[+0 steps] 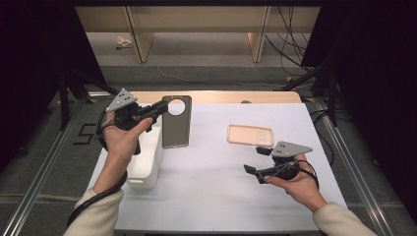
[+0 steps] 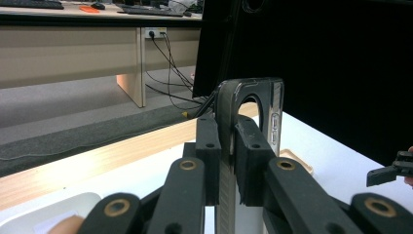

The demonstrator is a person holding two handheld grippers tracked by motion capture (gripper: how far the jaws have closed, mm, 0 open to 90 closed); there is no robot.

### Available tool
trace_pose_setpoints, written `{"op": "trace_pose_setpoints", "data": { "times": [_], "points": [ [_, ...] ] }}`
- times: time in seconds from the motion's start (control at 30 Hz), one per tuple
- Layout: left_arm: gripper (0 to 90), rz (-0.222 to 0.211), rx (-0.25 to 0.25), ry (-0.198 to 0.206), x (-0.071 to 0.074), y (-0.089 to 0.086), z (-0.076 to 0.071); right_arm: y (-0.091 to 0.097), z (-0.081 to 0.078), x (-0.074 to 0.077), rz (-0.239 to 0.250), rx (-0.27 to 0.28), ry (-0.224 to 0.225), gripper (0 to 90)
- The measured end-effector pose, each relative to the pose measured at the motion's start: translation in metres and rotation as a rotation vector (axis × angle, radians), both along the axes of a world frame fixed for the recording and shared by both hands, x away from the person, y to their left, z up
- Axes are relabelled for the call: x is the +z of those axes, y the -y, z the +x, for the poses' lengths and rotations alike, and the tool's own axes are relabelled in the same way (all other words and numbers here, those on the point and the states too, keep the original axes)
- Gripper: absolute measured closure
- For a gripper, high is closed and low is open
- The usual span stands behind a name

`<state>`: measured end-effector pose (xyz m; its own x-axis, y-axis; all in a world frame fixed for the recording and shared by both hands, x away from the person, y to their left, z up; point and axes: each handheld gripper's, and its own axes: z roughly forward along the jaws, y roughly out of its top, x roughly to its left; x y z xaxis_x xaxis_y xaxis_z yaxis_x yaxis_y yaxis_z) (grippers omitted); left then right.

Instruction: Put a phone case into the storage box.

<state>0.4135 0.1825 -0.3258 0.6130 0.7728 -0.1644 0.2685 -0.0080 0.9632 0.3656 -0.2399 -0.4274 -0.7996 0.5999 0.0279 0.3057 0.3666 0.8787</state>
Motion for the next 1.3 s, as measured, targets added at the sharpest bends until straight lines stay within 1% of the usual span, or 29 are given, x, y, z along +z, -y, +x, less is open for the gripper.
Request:
{"op": "trace_pose_setpoints", "data": {
  "times": [0.17,0.3,0.4,0.67,0.83,1.3],
  "points": [
    [81.9,0.0,0.004,0.002,0.0,-0.002,0.0,0.004,0.001,0.001,0.018,-0.01,0.003,20.1],
    [81.8,-0.004,0.011,0.005,0.001,-0.005,0.0,0.006,0.002,0.001,0.018,-0.016,-0.002,19.1],
    [81.8,-0.009,0.019,0.01,0.003,-0.008,0.0,0.008,0.002,0.001,0.024,-0.017,0.003,18.7],
    [81.8,-0.01,0.035,0.016,0.004,-0.014,0.0,0.019,0.001,0.002,0.03,-0.049,0.005,18.1],
    [81.8,0.001,0.04,0.03,0.005,-0.017,0.0,0.021,0.001,0.002,0.029,-0.055,0.006,17.9],
    [81.8,-0.005,0.064,0.042,0.01,-0.027,0.0,0.022,0.001,0.002,0.041,-0.063,0.007,16.4]
  ]
}}
